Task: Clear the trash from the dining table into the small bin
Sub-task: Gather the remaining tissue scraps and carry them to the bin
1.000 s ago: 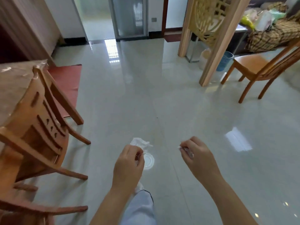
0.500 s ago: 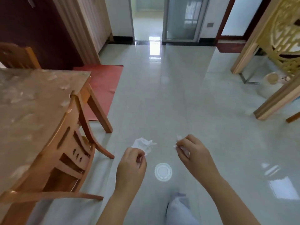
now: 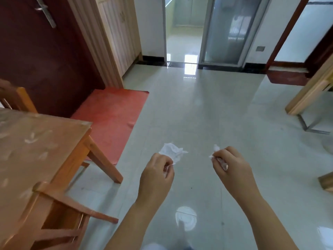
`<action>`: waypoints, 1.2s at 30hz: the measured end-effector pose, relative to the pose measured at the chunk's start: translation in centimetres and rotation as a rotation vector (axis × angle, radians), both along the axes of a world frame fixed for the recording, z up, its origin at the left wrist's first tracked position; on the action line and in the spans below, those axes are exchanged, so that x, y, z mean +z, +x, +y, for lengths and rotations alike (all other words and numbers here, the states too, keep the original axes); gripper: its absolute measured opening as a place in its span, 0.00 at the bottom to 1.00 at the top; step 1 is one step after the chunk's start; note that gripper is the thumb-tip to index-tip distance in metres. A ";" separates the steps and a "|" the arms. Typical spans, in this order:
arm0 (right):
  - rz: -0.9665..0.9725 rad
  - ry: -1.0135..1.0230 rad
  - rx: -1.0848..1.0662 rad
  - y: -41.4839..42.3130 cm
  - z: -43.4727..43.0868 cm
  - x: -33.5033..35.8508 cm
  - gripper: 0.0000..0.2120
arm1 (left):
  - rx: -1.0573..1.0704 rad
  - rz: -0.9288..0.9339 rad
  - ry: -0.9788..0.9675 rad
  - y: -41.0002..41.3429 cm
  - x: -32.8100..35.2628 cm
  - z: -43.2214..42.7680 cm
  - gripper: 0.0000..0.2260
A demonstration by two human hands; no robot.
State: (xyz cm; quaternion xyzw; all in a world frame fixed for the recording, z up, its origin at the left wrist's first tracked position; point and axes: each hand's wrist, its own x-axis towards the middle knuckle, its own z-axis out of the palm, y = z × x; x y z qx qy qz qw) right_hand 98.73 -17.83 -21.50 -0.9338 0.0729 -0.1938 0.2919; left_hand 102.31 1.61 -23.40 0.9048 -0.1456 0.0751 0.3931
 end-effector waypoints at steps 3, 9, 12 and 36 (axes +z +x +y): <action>0.017 0.007 0.084 5.9 0.3 -0.6 0.07 | 0.072 0.030 -0.007 4.6 -0.8 0.2 0.06; 0.060 -0.016 0.238 20.0 3.1 -2.6 0.07 | 0.203 0.083 -0.003 17.4 -3.1 2.7 0.06; 0.076 -0.047 0.300 28.3 5.7 -2.8 0.06 | 0.264 0.067 -0.045 25.2 -3.5 4.7 0.06; -0.057 -0.059 1.018 83.8 31.1 -0.1 0.07 | 0.963 -0.108 0.030 67.0 -0.2 26.2 0.05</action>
